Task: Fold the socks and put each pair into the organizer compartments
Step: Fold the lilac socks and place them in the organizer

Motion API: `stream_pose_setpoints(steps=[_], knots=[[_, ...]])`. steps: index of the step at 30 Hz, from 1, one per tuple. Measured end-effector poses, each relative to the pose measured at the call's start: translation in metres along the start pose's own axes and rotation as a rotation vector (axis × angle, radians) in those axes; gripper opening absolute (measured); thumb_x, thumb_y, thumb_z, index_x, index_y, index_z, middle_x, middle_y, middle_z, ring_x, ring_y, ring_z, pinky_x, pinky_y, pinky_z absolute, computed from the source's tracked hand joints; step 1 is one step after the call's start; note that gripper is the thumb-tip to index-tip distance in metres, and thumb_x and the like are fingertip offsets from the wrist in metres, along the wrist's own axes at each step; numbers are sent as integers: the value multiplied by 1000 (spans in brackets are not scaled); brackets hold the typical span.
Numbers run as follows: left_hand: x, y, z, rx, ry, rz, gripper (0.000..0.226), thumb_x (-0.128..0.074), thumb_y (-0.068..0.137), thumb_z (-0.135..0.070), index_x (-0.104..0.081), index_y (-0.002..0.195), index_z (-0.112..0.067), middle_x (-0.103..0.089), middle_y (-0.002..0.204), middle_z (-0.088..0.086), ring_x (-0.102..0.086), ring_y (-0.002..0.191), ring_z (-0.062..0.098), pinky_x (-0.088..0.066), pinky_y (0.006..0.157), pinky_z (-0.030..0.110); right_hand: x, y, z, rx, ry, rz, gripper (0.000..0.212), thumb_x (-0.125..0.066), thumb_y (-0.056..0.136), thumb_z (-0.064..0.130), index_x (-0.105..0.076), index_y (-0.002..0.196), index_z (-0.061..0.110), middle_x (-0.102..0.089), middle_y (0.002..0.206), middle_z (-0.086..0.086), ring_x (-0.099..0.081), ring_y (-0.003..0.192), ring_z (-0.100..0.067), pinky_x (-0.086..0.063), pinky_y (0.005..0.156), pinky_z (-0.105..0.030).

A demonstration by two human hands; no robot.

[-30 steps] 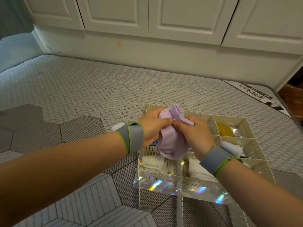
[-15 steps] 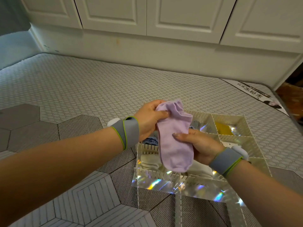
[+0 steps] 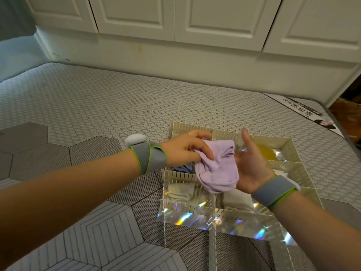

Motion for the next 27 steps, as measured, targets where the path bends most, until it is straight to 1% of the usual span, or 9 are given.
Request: stream_pose_setpoints(steps=[3,6,10,13,17,20,23,25,27], knots=[[0,-1,-1,75,-47,63,24,-62,79,-19,-66,99,-32,-36,143,-6,-38,128,5,-32,108,23,0,2,1,34,-174,-45,76,-79,63,22,-50,128,-7,-65,104,-21,-65,93,-31,-53,89,-40],[-6,-1,4,125,-130,-120,29,-66,82,-10,-57,104,-26,-55,114,-6,-54,104,13,-48,94,30,2,0,4,54,-229,-118,45,-59,73,-4,-55,118,-6,-67,93,-21,-69,80,-28,-58,72,-35],[-13,6,8,201,-34,-219,58,-67,75,-3,-46,125,-23,-53,95,-3,-54,87,17,-49,79,29,3,-2,2,7,-272,-171,27,-58,76,6,-62,103,1,-71,87,-15,-71,72,-22,-59,65,-29],[-14,12,7,187,200,-269,43,-62,76,-5,-57,117,-16,-55,108,3,-55,97,21,-44,82,27,9,-4,-4,-89,-259,-265,24,-61,77,10,-63,100,5,-72,85,-11,-71,69,-20,-60,63,-32],[-23,14,5,60,425,-318,27,-58,77,-7,-59,103,-11,-52,107,9,-53,97,28,-28,67,23,11,-12,-4,-100,-116,-300,15,-53,82,7,-61,94,1,-72,79,-17,-72,65,-25,-58,65,-37],[-28,14,4,-113,475,-270,29,-53,74,-9,-57,102,-13,-52,107,12,-54,91,31,-30,68,24,18,-16,2,-12,91,-244,53,-65,60,21,-56,105,-5,-69,94,-28,-71,80,-37,-58,72,-47],[-38,14,7,-252,503,-94,43,-46,70,-7,-46,105,-32,-50,119,11,-51,104,31,-40,81,27,22,-19,9,12,122,-259,75,-69,60,41,-52,115,-7,-63,112,-27,-67,90,-36,-56,76,-48],[-45,14,9,-186,471,8,48,-42,73,-5,-48,110,-34,-39,136,10,-44,121,31,-41,96,33,22,-21,11,23,-11,-305,53,-70,63,29,-56,104,-2,-68,93,-19,-68,75,-25,-59,65,-34],[-48,16,8,-55,344,108,44,-48,76,-2,-57,114,-23,-34,141,7,-38,131,25,-32,99,17,24,-25,11,40,-118,-371,25,-62,71,3,-57,96,4,-66,81,-13,-65,65,-19,-56,52,-25]])
Point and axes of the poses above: each hand's wrist, its own y-axis towards the middle knuckle, its own x-axis out of the back of the hand, z = x × y, the point moved 2 cm from there along y, towards the middle knuckle
